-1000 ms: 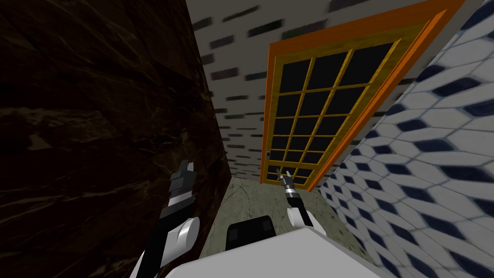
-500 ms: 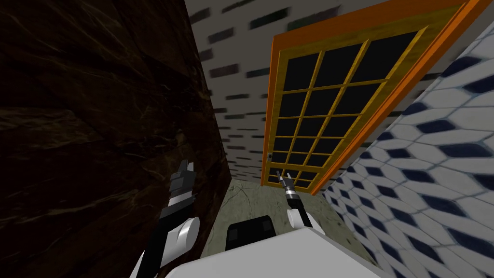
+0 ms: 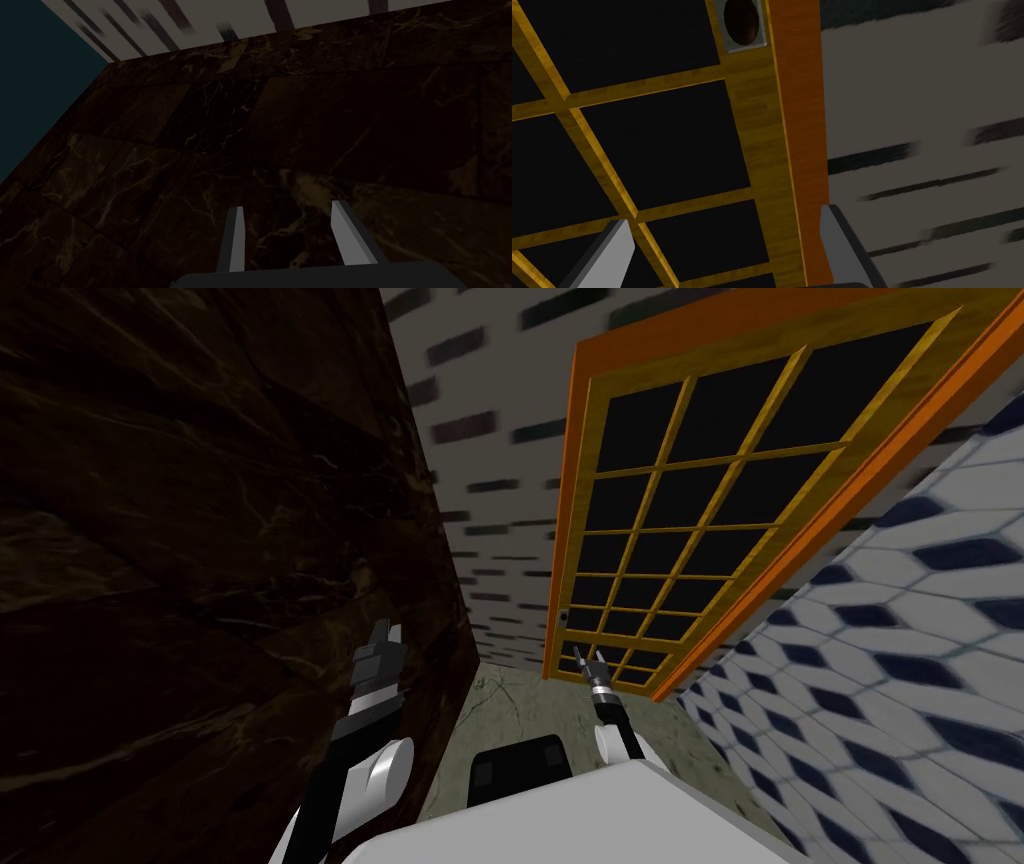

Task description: Pull the door open

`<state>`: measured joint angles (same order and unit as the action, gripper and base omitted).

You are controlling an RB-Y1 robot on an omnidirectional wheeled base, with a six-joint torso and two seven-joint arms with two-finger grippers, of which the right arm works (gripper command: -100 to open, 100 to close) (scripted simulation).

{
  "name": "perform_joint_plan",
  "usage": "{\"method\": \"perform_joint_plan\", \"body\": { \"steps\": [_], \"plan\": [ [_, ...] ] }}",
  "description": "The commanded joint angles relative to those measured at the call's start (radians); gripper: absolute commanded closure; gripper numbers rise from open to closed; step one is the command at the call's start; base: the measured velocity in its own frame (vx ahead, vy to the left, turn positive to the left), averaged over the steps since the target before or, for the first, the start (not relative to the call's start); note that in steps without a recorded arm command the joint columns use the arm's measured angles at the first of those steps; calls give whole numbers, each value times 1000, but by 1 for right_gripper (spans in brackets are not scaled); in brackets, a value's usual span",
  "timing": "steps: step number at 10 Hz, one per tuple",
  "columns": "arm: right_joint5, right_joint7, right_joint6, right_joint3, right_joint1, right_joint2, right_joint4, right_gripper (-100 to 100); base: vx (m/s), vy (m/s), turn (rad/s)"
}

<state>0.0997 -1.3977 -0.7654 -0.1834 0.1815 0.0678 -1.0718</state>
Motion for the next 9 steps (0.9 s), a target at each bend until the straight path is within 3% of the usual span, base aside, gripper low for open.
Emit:
{"method": "perform_joint_plan", "body": {
  "steps": [1,9],
  "plan": [
    [4,-32,-6,-5,-13,-2,35,-100,103,-10,15],
    [24,-172,-19,-26,-50,-22,162,-100,120,-13,16]
  ]
}}
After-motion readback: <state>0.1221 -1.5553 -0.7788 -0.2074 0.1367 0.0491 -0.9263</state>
